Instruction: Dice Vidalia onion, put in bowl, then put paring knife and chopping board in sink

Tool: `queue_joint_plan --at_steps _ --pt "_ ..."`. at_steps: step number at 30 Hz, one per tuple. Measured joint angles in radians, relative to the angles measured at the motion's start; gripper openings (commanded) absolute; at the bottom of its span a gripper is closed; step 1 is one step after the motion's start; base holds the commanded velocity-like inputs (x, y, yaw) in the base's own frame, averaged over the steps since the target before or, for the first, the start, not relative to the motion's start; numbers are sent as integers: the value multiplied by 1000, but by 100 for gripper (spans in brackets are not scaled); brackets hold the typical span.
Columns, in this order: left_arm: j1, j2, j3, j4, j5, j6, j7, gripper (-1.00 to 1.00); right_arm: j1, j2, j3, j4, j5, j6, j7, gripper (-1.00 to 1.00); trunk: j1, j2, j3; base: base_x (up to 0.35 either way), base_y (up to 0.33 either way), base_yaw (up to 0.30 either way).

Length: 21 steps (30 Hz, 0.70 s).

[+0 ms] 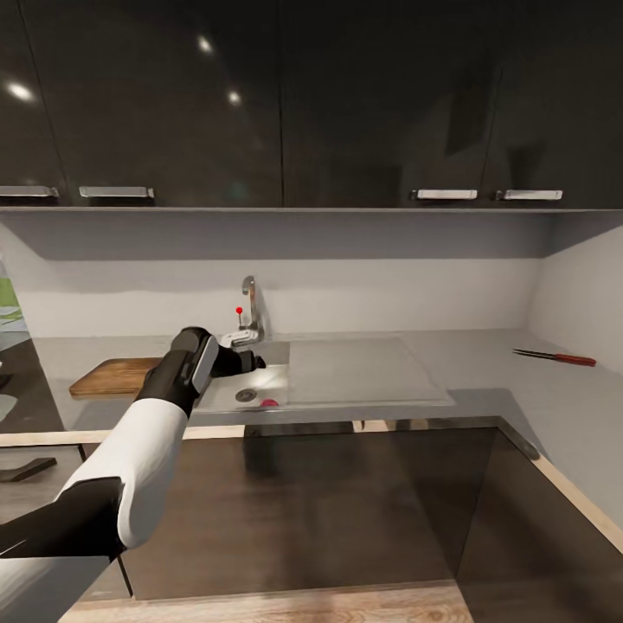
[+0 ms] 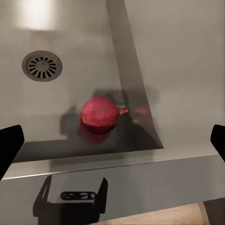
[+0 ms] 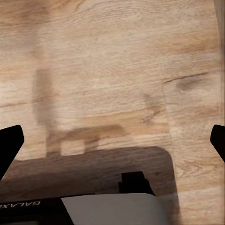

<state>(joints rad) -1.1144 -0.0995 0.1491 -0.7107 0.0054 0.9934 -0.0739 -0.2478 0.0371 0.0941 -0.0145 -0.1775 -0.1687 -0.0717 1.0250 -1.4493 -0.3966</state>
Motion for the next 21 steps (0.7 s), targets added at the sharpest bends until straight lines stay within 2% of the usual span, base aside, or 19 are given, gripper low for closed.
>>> queue_joint_plan --at_steps 14,21 --pt "0 2 1 0 -9 -8 9 100 0 1 0 0 0 0 -10 100 0 0 0 0 0 0" --pt "0 1 -2 3 -8 -9 99 100 0 1 0 0 0 0 -10 100 0 0 0 0 0 0"
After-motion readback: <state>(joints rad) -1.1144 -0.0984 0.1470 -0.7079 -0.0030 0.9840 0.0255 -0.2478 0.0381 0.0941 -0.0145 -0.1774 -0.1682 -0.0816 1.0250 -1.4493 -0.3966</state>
